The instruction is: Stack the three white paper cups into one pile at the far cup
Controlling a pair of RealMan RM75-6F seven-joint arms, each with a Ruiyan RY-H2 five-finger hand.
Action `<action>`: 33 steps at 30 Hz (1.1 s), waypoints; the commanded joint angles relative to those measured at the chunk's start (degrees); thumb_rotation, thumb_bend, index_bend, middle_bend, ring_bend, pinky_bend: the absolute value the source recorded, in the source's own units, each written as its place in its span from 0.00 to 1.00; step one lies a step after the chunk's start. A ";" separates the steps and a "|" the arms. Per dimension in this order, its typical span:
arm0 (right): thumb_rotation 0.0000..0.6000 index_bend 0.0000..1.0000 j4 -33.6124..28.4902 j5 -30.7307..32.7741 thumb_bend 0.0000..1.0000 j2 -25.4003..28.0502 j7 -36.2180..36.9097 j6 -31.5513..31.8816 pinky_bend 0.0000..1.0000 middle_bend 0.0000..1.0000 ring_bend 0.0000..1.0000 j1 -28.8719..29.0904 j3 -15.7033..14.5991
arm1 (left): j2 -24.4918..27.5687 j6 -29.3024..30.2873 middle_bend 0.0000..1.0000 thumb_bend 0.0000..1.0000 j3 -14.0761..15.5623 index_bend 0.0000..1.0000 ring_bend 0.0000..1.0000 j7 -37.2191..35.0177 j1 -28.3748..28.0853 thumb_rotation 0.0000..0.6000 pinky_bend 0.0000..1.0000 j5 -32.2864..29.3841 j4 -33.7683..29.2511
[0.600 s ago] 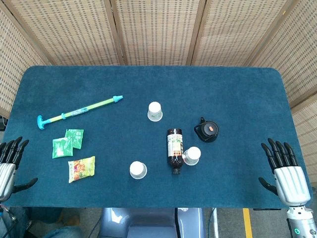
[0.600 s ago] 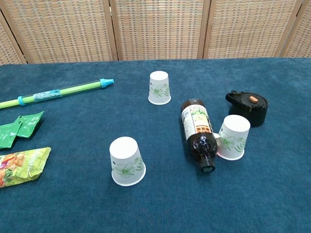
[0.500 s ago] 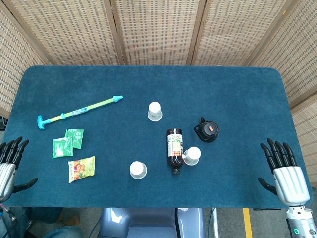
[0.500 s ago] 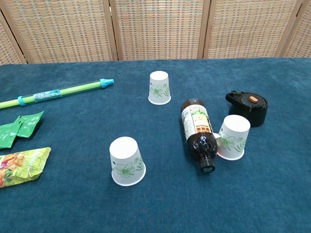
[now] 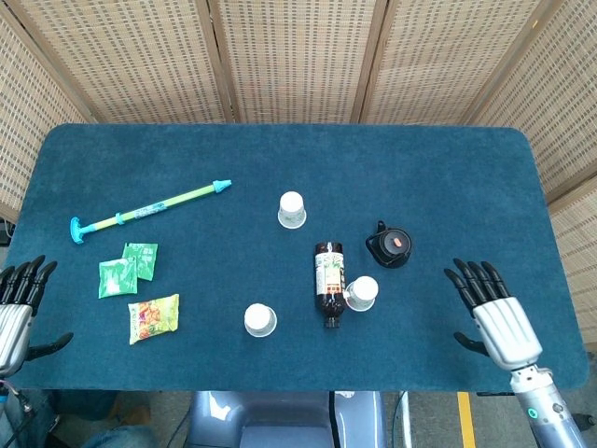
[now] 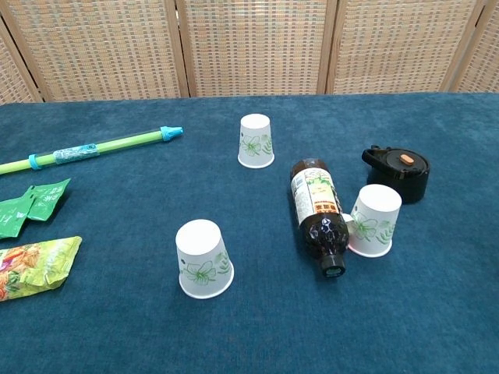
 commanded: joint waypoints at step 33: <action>1.00 0.41 6.65 21.94 0.42 -17.84 -13.19 -29.70 0.50 0.47 0.43 22.77 8.47 | -1.34 -6.38 0.00 0.00 -1.88 0.00 0.00 3.88 -3.54 1.00 0.00 -7.53 0.09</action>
